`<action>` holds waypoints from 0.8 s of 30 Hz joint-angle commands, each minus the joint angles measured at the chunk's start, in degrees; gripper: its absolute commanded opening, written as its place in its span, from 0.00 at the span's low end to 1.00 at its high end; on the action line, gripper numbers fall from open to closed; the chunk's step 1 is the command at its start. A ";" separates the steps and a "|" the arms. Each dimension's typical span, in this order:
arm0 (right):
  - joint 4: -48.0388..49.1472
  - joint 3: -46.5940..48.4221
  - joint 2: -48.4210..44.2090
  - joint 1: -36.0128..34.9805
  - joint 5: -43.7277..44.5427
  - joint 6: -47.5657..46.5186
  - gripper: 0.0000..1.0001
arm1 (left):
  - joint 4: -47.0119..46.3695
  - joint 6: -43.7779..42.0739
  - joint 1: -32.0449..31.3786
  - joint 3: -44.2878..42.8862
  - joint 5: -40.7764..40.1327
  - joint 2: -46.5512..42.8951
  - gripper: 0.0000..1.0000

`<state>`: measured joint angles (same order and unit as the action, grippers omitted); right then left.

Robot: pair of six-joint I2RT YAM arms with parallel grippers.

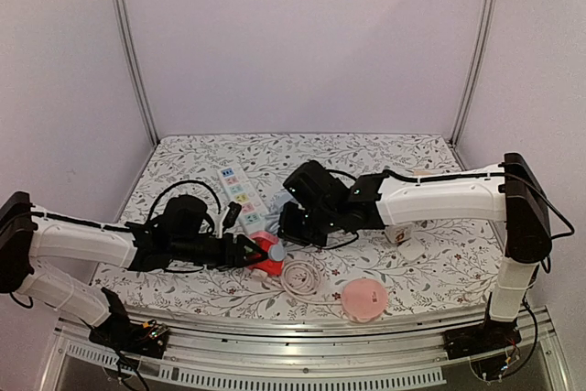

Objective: Pull the plug off the socket
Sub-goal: Remove the plug from the socket.

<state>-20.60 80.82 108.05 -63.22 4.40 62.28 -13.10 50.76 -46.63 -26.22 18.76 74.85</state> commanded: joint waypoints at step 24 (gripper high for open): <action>-3.85 6.92 1.35 2.66 2.14 -3.65 0.00 | 6.90 -10.05 1.39 1.22 -0.10 -9.02 0.34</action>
<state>-23.53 86.26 110.08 -62.92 1.83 60.42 -7.29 42.41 -45.63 -25.34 18.68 67.57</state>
